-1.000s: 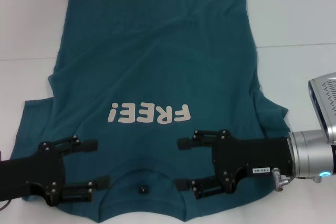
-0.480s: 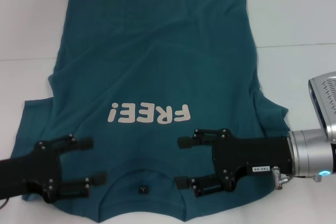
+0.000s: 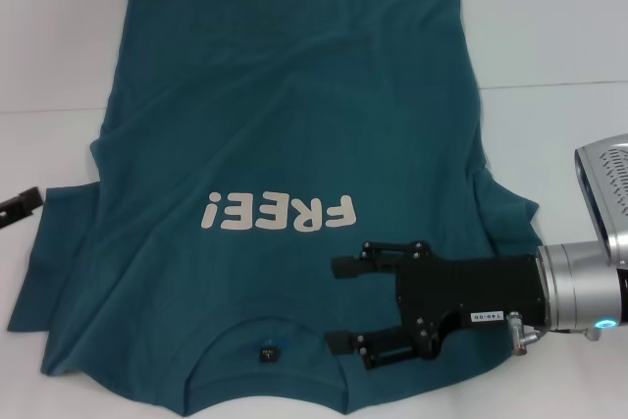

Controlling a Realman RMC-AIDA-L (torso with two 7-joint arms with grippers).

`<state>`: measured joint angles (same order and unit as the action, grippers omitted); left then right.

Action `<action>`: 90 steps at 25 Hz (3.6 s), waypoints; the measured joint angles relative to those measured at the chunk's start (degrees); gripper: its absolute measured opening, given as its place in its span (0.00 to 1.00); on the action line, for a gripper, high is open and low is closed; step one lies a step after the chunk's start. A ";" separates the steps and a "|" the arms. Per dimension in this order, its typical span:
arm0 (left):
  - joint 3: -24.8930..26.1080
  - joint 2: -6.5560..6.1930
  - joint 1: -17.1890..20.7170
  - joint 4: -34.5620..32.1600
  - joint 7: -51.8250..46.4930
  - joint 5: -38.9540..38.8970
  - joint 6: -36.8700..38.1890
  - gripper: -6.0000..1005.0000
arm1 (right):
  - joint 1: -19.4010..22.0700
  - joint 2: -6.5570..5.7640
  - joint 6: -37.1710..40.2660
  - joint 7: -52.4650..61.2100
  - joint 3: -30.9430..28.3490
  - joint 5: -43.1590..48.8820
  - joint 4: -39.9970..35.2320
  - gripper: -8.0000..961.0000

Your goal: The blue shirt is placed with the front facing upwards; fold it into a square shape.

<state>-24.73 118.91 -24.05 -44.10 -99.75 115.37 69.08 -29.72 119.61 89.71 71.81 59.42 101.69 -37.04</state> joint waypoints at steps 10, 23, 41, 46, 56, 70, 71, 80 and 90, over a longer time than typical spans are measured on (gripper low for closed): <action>-3.38 -1.54 -5.50 2.93 -12.76 14.53 -9.57 0.87 | 0.10 0.00 0.00 0.00 -0.08 0.10 -0.05 0.95; -4.00 -2.29 -8.27 6.24 -15.55 22.48 -11.24 0.87 | -0.12 0.00 0.42 0.78 -0.10 0.08 -0.06 0.95; -10.45 -1.16 -9.51 6.24 -15.01 22.18 -10.75 0.55 | -0.40 -0.09 -0.63 0.84 -0.09 0.08 -0.15 0.95; -10.50 -0.78 -9.33 5.58 -14.99 22.12 -10.63 0.37 | -0.37 -0.09 -0.74 1.45 -0.09 0.08 -0.76 0.95; -10.15 0.10 -8.75 3.53 -15.49 22.15 -11.30 0.04 | -0.28 -0.09 -0.86 2.25 -0.09 0.09 -1.56 0.95; -13.53 0.30 -7.58 -6.94 -20.88 23.67 -7.05 0.04 | 0.32 -0.14 -0.28 3.16 -1.58 0.05 -1.66 0.95; -13.64 0.08 -7.82 -6.96 -21.37 24.42 -6.98 0.04 | 0.36 -0.14 -0.27 3.16 -1.58 0.05 -1.67 0.95; -14.02 -0.28 -7.87 -6.71 -22.19 26.28 -6.67 0.04 | 0.46 -0.18 -0.27 3.17 -1.59 0.09 -1.73 0.95; -12.90 -0.31 -7.64 -5.56 -22.33 25.75 -5.56 0.07 | 0.37 -0.18 -0.65 3.17 -1.35 0.09 -1.73 0.95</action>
<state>-37.63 118.60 -31.69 -49.67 -122.07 141.12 63.51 -29.35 119.43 89.06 74.97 58.07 101.78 -38.76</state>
